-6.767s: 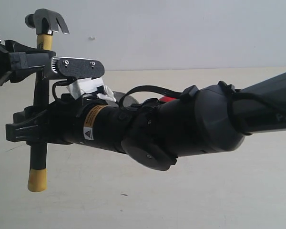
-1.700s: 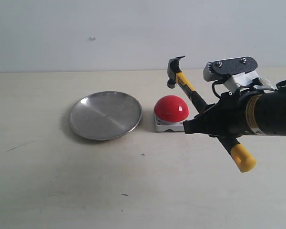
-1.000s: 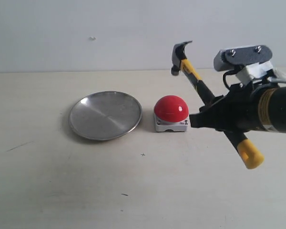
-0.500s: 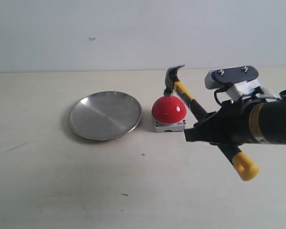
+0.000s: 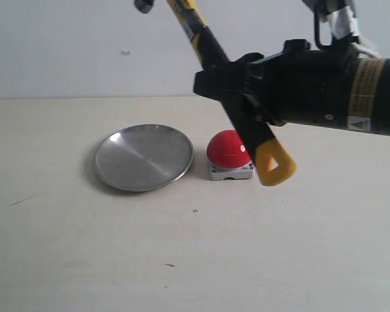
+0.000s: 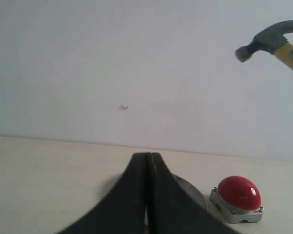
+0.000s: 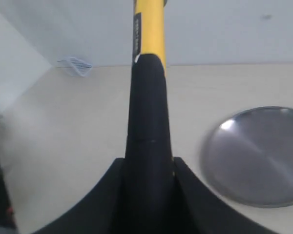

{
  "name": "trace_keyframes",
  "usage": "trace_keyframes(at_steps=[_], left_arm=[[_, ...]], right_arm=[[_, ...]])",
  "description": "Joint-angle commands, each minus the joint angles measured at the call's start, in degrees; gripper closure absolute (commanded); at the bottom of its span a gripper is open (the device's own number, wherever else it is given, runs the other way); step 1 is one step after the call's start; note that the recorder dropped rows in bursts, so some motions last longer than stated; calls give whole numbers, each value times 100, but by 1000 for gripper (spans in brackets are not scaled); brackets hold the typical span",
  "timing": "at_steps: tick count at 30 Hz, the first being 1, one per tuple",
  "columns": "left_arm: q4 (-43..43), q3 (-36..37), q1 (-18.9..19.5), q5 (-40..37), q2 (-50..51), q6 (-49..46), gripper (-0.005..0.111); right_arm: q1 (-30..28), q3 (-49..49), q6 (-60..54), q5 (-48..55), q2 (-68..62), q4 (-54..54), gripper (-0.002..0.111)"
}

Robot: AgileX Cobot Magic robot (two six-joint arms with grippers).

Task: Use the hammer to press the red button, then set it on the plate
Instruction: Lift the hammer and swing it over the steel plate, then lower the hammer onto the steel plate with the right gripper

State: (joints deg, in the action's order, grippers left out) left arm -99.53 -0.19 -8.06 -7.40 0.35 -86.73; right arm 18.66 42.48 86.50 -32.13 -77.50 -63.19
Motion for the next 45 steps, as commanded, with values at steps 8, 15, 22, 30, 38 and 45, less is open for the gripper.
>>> trace_keyframes(at_steps=[8, 15, 22, 30, 38, 45], left_arm=[[-41, 19, 6, 7, -35, 28, 107], [-41, 19, 6, 7, -35, 28, 107], [-41, 19, 6, 7, -35, 28, 107], [-41, 19, 6, 7, -35, 28, 107], [-41, 19, 6, 7, -35, 28, 107], [-41, 19, 6, 7, -35, 28, 107]], right_arm=[[332, 1379, -138, -1116, -2544, 1921, 108], [332, 2655, 1381, -1228, -4011, 1648, 108], [332, 3491, 2598, -1715, -5178, 1606, 108], [332, 3560, 2773, -1702, -5372, 1686, 108], [376, 3560, 3334, -1138, -5417, 1661, 108], [465, 3560, 3503, -972, -5441, 1844, 108]])
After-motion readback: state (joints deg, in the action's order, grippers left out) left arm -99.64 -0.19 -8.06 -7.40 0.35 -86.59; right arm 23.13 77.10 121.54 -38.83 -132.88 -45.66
